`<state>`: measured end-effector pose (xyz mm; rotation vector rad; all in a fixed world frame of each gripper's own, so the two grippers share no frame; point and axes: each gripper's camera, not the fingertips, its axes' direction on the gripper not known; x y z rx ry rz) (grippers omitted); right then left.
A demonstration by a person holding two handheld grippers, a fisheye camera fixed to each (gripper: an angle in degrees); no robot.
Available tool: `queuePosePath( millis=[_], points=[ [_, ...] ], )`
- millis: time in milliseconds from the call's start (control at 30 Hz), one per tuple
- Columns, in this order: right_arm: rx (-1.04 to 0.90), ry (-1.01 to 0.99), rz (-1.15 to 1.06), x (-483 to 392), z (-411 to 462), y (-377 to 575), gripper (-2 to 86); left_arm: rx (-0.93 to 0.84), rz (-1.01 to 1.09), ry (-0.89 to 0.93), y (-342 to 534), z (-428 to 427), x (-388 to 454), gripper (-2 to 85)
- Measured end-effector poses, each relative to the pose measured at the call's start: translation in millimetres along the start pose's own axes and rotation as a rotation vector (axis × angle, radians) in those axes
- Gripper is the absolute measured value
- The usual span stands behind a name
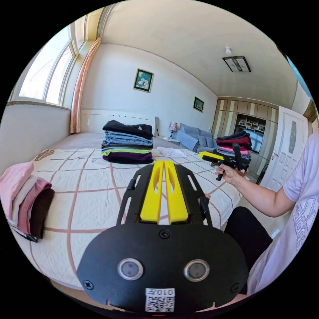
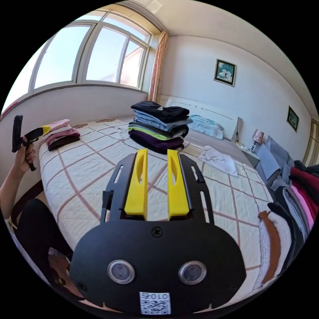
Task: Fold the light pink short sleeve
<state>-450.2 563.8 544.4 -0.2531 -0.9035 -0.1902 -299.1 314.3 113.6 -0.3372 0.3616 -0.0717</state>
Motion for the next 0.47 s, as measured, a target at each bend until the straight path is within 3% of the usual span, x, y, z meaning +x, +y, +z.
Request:
queuePosePath(
  millis=[233, 467],
  points=[
    [-0.216, 0.028, 0.074, 120.5, 194.5, -76.6, 7.2, -0.003, 0.036, 0.086, 10.9, 126.5, -6.0, -0.2],
    [-0.432, 0.160, 0.038, 164.7, 340.9, -134.4, 7.0, 0.058, -0.058, 0.154, 29.6, 136.9, -27.4, -0.1]
  ],
)
